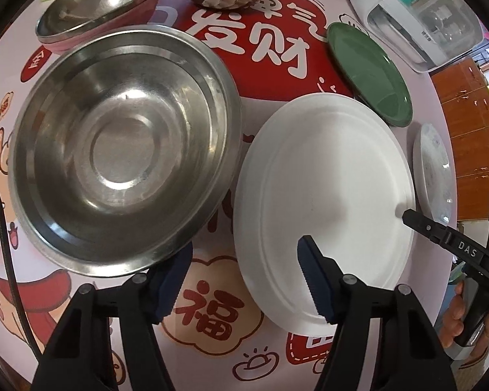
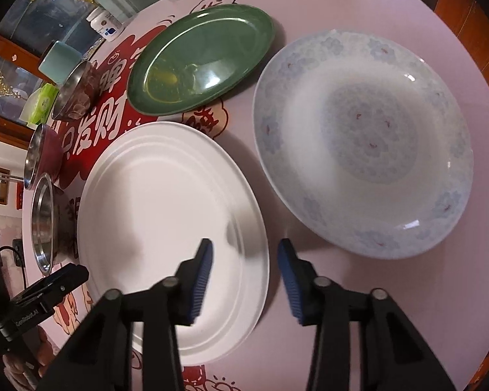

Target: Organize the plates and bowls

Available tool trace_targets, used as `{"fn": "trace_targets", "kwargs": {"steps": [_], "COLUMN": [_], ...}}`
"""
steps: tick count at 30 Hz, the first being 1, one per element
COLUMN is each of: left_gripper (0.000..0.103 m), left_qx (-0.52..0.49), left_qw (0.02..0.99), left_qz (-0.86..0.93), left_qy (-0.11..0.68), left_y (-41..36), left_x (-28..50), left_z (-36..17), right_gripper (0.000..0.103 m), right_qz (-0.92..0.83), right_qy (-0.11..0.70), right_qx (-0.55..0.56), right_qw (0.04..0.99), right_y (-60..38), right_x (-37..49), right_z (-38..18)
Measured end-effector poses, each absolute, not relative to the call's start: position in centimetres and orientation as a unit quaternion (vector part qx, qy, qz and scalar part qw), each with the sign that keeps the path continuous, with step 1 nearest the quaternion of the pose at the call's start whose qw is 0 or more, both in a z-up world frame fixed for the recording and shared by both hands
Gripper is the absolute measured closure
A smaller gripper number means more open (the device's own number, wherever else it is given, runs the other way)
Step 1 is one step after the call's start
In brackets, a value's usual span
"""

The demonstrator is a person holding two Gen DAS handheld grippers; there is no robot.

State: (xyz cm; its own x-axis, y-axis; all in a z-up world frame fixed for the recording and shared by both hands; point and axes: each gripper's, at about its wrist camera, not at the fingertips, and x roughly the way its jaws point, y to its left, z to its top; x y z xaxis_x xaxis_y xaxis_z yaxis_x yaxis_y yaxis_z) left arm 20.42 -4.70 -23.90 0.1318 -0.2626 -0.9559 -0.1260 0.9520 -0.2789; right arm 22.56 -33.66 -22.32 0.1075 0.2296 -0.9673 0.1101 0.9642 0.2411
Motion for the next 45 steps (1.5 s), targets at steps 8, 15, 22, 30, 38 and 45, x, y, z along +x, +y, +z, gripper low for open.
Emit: {"fn": "trace_targets", "kwargs": {"steps": [8,15,22,30,38,45], "left_gripper": [0.045,0.082,0.082,0.082,0.082,0.082], "left_qx": [-0.151,-0.116,-0.115,-0.106,-0.081,-0.072], "left_qw": [0.731,0.736,0.741,0.749,0.743,0.738], "left_qz": [-0.040,-0.046,-0.054,-0.079,-0.110,-0.115], "left_qy": [0.664,0.665,0.660,0.649,0.655,0.661], "left_y": [-5.3,-6.3,-6.5,-6.2,-6.7,-6.2], "left_x": [21.1,21.1,20.1,17.1,11.6,7.5], "left_z": [-24.8,-24.7,-23.4,-20.5,-20.4,-21.6], "right_gripper": [0.081,0.082,0.082,0.082,0.082,0.082], "right_qz": [0.042,0.039,0.038,0.038,0.024,0.024], "right_qy": [0.667,0.659,0.649,0.630,0.628,0.633], "right_qx": [0.119,0.087,0.078,0.075,0.075,0.071], "right_qw": [0.734,0.746,0.756,0.772,0.774,0.770], "right_y": [-33.6,-32.8,-32.7,-32.8,-33.3,-32.9], "right_x": [22.9,22.3,20.7,16.5,9.8,4.3], "right_z": [-22.8,-22.3,-21.2,-18.3,-17.8,-18.5]}}
